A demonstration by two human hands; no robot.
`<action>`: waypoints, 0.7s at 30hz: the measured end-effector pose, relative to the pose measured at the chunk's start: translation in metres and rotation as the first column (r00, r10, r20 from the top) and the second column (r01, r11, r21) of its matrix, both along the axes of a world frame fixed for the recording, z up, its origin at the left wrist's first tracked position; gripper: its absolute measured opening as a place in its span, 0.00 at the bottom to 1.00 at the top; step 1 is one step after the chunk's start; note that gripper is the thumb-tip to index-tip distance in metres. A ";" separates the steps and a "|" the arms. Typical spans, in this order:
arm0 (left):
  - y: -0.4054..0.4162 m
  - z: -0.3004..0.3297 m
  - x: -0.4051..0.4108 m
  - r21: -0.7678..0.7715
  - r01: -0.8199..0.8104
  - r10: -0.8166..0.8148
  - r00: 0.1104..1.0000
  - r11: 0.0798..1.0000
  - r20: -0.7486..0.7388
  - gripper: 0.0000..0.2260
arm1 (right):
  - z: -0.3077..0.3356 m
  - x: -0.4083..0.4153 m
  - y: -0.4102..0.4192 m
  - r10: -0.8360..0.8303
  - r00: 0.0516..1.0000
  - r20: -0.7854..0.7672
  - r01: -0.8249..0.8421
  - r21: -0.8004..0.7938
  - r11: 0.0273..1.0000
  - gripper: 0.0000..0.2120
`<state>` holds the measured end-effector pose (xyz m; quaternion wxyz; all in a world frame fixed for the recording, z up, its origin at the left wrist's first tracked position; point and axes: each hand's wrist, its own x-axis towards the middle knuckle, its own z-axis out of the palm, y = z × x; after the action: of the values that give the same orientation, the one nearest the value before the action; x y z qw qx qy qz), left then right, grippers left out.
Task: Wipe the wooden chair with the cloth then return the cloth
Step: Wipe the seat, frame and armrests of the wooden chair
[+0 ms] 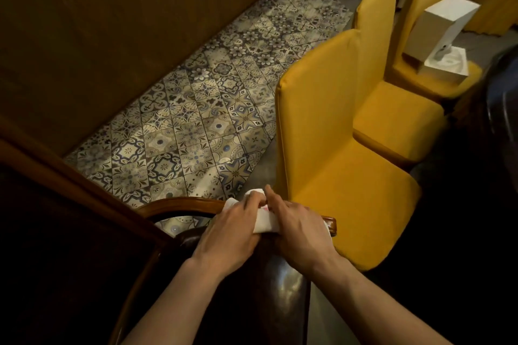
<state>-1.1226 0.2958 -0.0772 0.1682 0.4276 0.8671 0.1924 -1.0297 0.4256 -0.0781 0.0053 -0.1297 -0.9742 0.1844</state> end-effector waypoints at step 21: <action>-0.052 0.148 0.007 0.097 -0.047 0.070 0.966 0.994 -0.247 0.17 | 0.153 0.047 0.002 -0.035 0.986 -0.163 0.045 0.053 0.998 0.15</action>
<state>-1.1153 0.2434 0.0710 0.0323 0.4298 0.8841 0.1806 -0.9826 0.4278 0.0745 0.0917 -0.1337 -0.9726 0.1666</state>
